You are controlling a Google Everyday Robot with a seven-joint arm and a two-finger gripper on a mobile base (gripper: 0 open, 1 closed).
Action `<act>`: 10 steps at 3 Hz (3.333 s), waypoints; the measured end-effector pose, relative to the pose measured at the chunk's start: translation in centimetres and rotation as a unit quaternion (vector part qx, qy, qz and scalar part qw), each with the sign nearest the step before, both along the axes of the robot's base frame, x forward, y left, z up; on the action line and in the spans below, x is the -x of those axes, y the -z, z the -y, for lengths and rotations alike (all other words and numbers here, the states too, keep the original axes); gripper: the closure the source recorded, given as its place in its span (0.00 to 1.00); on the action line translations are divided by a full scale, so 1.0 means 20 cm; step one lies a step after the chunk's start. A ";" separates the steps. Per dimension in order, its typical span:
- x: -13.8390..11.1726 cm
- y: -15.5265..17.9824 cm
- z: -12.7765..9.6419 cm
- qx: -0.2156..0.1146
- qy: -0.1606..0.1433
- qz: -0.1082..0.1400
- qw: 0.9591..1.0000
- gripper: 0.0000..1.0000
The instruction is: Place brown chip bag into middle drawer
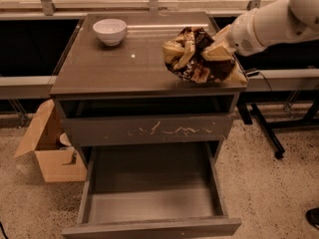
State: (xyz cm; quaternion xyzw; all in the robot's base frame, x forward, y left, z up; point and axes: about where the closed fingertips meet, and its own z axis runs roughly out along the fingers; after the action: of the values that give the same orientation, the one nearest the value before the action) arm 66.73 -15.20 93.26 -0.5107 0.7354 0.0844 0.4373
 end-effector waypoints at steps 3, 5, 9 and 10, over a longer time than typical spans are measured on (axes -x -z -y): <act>0.50 -0.04 -0.14 -0.007 -0.081 -0.007 0.997 1.00; 0.97 0.62 0.01 -0.002 -0.035 -0.106 0.994 1.00; 0.81 1.25 0.00 -0.032 -0.022 -0.140 0.989 1.00; 0.75 1.36 -0.01 -0.032 -0.019 -0.145 0.989 1.00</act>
Offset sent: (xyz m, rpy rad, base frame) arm -0.0616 0.0236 0.0324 0.0377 -0.0484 0.1090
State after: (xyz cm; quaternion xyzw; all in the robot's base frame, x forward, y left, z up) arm 51.77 -15.09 66.12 -0.4926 0.7781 0.1894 0.3407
